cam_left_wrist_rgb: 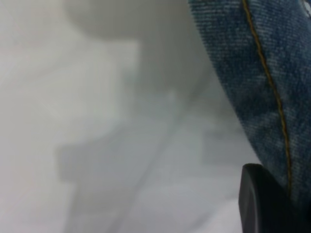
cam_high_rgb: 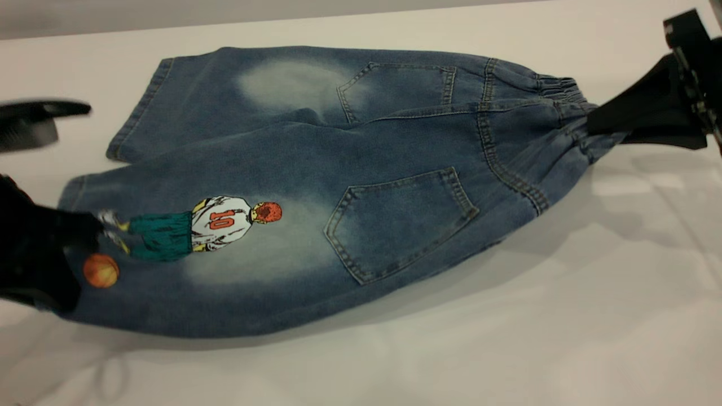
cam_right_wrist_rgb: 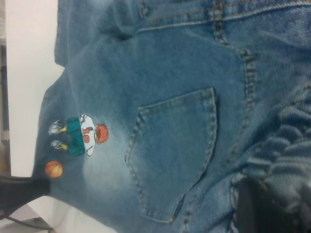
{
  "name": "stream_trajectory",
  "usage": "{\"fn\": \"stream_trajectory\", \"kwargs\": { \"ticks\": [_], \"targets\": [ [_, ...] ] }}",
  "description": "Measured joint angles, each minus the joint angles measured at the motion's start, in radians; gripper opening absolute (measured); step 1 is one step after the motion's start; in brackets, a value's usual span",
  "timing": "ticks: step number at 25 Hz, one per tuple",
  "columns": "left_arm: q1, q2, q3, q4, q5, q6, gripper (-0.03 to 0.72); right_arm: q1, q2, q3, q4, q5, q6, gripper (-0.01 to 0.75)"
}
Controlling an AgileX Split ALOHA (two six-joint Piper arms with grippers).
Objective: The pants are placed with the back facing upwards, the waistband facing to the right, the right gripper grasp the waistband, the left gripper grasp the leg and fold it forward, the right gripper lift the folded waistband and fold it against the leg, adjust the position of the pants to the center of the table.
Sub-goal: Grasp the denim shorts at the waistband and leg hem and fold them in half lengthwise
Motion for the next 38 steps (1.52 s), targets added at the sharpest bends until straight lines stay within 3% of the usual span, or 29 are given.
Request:
{"fn": "stream_trajectory", "kwargs": {
  "ticks": [5,10,26,38],
  "targets": [
    [0.0,-0.179,-0.037,-0.001,0.071,0.03,0.081,0.0,-0.056,-0.002,0.002,0.0,0.009,0.047],
    [0.0,-0.265,-0.113,-0.001,0.067,0.069,0.081,0.0,-0.076,-0.063,-0.033,0.017,0.067,0.047],
    [0.0,-0.053,-0.311,-0.004,-0.142,0.075,0.081,0.0,-0.065,-0.324,-0.112,-0.026,0.221,0.048],
    [0.0,0.112,-0.548,-0.002,-0.124,0.109,0.081,0.0,0.006,-0.417,-0.119,-0.054,0.219,0.048]
  ]
}}
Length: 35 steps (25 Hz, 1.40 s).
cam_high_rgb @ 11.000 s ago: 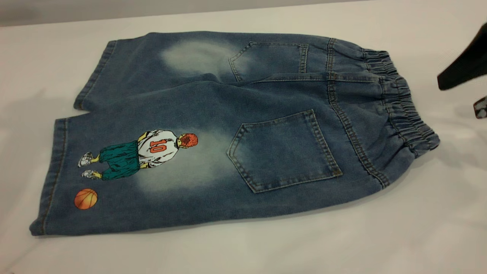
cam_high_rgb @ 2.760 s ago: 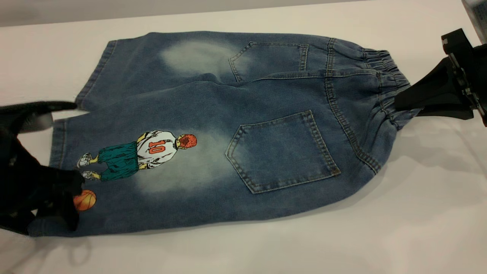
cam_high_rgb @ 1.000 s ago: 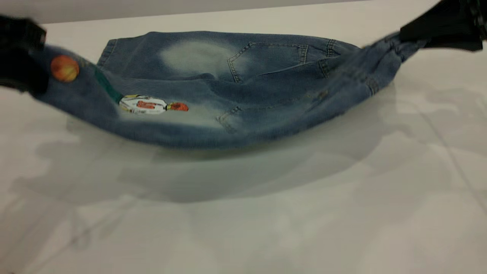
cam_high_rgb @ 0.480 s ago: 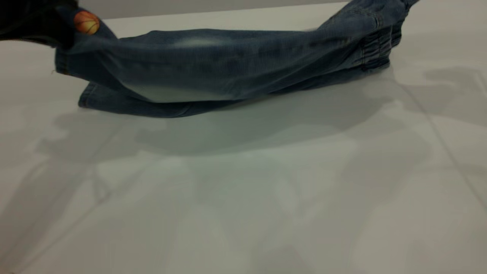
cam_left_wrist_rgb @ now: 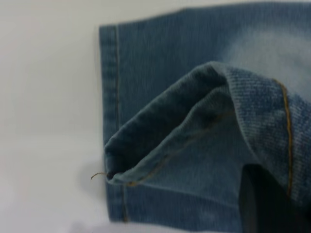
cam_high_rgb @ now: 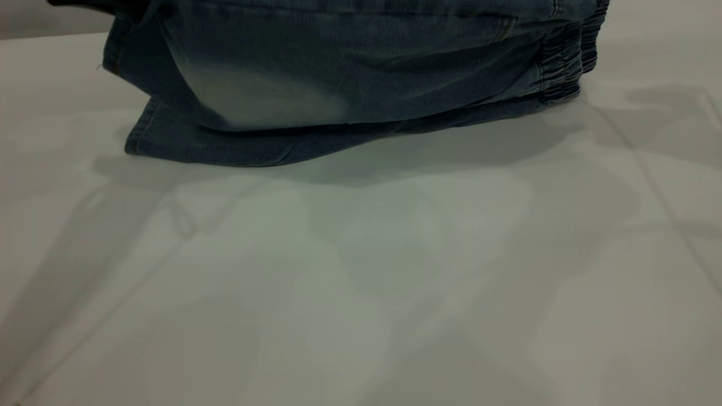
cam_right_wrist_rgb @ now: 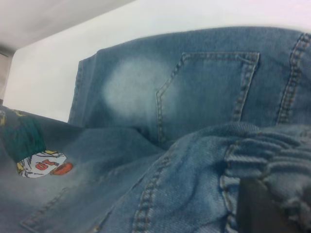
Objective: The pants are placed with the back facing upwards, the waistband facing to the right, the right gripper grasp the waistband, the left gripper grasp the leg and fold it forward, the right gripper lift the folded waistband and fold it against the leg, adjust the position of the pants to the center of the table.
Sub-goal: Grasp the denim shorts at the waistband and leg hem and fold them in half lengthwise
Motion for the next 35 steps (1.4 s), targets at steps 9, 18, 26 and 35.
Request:
{"fn": "stream_trajectory", "kwargs": {
  "ticks": [9,18,26,35],
  "targets": [
    [0.0,0.075,-0.119,0.0,0.006,0.068,0.081,0.0,0.09,-0.095,0.001,-0.001,0.006,0.048],
    [0.0,0.155,-0.236,0.0,0.059,0.124,0.081,0.0,0.159,-0.189,-0.021,-0.003,0.014,0.048],
    [0.0,0.242,-0.329,0.0,0.094,0.123,0.081,0.0,0.167,-0.215,-0.028,-0.069,0.014,0.048],
    [0.0,0.271,-0.382,0.0,0.111,0.118,0.081,0.001,0.232,-0.221,-0.028,-0.067,-0.009,0.053]
  ]
}}
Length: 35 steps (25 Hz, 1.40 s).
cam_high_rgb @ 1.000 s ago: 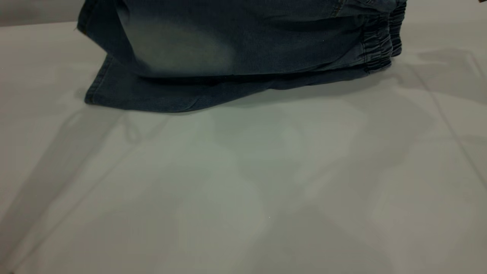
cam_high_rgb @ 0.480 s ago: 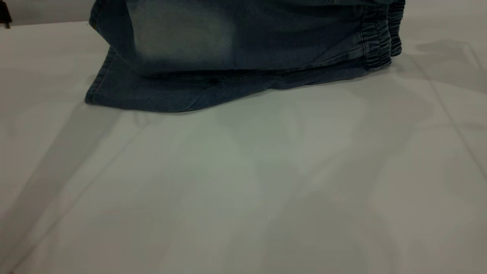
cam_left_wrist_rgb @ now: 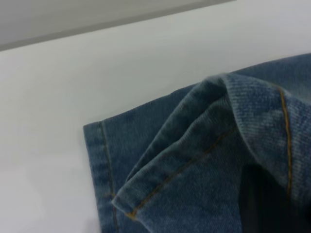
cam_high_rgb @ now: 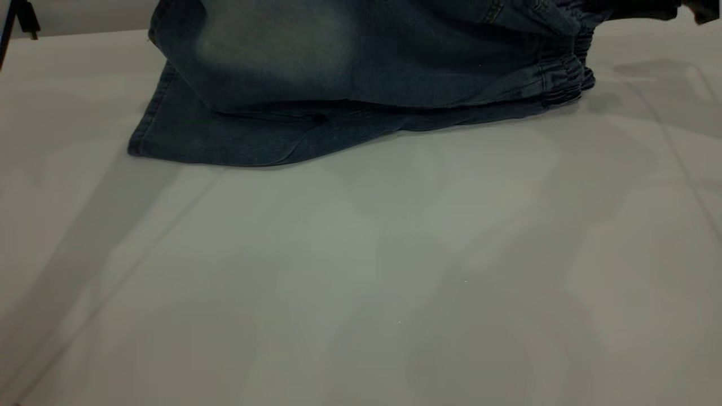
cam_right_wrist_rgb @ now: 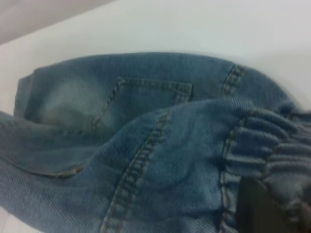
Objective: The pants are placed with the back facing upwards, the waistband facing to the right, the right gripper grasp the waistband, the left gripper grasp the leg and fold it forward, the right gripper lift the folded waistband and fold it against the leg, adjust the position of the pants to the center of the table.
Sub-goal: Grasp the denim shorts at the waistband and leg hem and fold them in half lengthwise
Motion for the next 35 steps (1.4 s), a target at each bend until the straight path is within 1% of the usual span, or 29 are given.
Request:
{"fn": "stream_trajectory", "kwargs": {
  "ticks": [9,13,16,22,25,29,32,34,35],
  "targets": [
    [0.019,0.067,-0.031,-0.001,0.001,-0.01,0.081,0.0,0.0,0.0,0.006,-0.018,-0.003,0.059],
    [0.021,0.068,-0.031,0.0,0.005,-0.01,0.081,0.0,0.0,0.0,0.008,-0.019,-0.004,0.08],
    [0.021,0.068,-0.031,0.0,0.009,-0.01,0.081,0.0,0.0,0.0,0.011,-0.019,-0.004,0.136],
    [0.021,0.068,-0.031,0.0,0.017,-0.008,0.081,0.0,0.0,0.0,0.011,-0.019,-0.001,0.377],
    [0.021,0.068,-0.031,0.0,0.016,-0.008,0.081,0.0,0.0,0.0,0.012,-0.019,0.003,0.458],
    [0.021,0.068,-0.031,0.002,0.012,-0.008,0.081,0.0,0.0,0.0,0.013,-0.019,0.003,0.487],
    [0.021,0.068,-0.03,0.018,-0.002,-0.008,0.104,-0.001,0.0,0.0,0.013,-0.018,0.004,0.489],
    [0.021,0.068,-0.028,0.035,0.001,-0.008,0.162,-0.001,0.0,0.0,0.014,-0.017,0.004,0.489],
    [0.021,0.068,-0.028,0.035,0.004,-0.008,0.206,-0.001,0.0,0.0,0.014,-0.017,0.004,0.489]
  ]
}}
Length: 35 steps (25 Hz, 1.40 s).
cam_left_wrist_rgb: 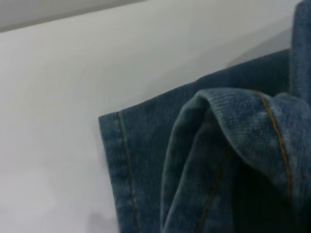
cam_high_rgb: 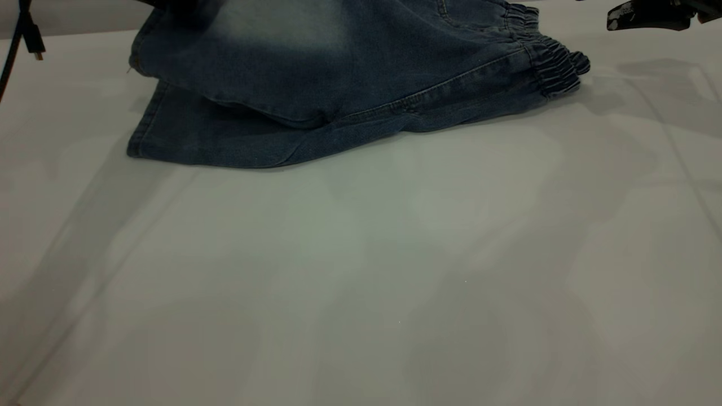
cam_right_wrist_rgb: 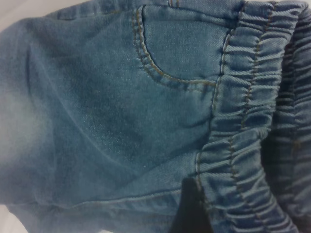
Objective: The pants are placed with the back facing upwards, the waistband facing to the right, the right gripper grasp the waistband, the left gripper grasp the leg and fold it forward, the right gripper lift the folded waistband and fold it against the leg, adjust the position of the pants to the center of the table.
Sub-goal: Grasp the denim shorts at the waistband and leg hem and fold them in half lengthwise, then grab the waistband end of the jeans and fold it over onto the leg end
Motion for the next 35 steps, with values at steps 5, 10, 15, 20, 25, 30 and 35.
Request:
{"fn": "stream_trajectory", "kwargs": {
  "ticks": [5,10,15,20,25,30,35],
  "targets": [
    [-0.001,0.0,0.0,-0.009,0.044,0.0,0.439,0.0,0.0,0.0,0.0,0.002,0.0,0.489],
    [-0.001,0.0,0.0,-0.011,0.116,0.0,0.549,0.0,0.0,0.0,-0.001,0.022,0.015,0.489],
    [-0.001,-0.007,0.0,-0.011,0.108,0.0,0.559,0.0,0.0,0.001,-0.012,0.024,0.088,0.489],
    [-0.001,-0.009,0.0,-0.019,0.107,0.0,0.559,0.0,0.026,0.001,-0.015,0.025,0.148,0.491],
    [-0.001,-0.009,0.0,-0.05,0.109,0.0,0.559,-0.003,0.087,0.001,-0.011,0.041,0.148,0.495],
    [-0.001,-0.009,0.0,-0.049,0.105,0.0,0.559,-0.002,0.119,0.001,0.042,0.039,0.115,0.531],
    [-0.001,-0.009,0.0,-0.048,0.097,0.0,0.559,0.0,0.153,0.001,0.107,0.04,0.093,0.559]
  ]
}}
